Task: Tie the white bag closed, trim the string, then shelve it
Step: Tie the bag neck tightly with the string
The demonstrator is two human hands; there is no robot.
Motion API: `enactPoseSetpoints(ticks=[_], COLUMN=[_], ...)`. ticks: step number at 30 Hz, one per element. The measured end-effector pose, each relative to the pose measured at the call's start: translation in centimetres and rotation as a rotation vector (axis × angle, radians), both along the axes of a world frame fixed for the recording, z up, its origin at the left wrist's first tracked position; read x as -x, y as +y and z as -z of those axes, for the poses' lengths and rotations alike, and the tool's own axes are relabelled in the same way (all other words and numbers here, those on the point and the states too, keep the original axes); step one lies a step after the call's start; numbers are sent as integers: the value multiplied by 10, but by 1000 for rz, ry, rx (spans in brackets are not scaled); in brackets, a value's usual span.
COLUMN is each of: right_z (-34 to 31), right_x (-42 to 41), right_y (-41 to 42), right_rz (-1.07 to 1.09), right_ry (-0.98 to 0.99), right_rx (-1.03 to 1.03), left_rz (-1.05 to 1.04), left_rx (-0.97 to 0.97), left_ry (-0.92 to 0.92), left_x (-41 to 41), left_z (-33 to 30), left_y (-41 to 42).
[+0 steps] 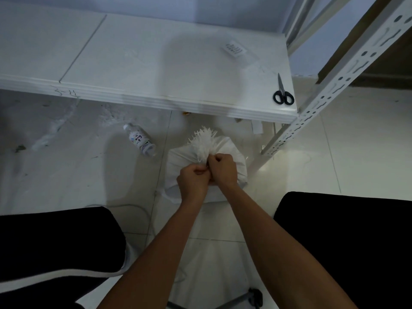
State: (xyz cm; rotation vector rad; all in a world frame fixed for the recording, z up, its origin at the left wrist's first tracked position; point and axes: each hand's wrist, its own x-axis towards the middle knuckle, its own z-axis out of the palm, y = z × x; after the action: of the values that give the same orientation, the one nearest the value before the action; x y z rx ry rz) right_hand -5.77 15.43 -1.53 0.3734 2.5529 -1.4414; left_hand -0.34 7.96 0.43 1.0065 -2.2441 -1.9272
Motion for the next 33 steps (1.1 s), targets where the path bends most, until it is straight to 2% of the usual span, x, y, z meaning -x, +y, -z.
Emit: enactPoseSetpoints(ticks=[7, 12, 15, 18, 26, 33], right_z=[-8, -22, -31, -29, -24, -27], right_x=[7, 18, 18, 15, 0, -1], right_y=[12, 15, 17, 18, 28, 31], right_rz=[-268, -470, -540, -484, -215, -127], right_ry=[72, -45, -41, -25, -40, -56], right_rx=[-115, -294, -382, -367, -164, -53], left_rz=[-190, -197, -229, -252, -144, -92], left_rx=[-313, -349, -367, -382, -723, -745], left_ry=[-39, -100, -128, -180, -301, -350], left_x=[10, 14, 17, 21, 27, 28], left_z=[-5, -1, 1, 0, -4, -2], left_y=[9, 13, 9, 6, -7, -8])
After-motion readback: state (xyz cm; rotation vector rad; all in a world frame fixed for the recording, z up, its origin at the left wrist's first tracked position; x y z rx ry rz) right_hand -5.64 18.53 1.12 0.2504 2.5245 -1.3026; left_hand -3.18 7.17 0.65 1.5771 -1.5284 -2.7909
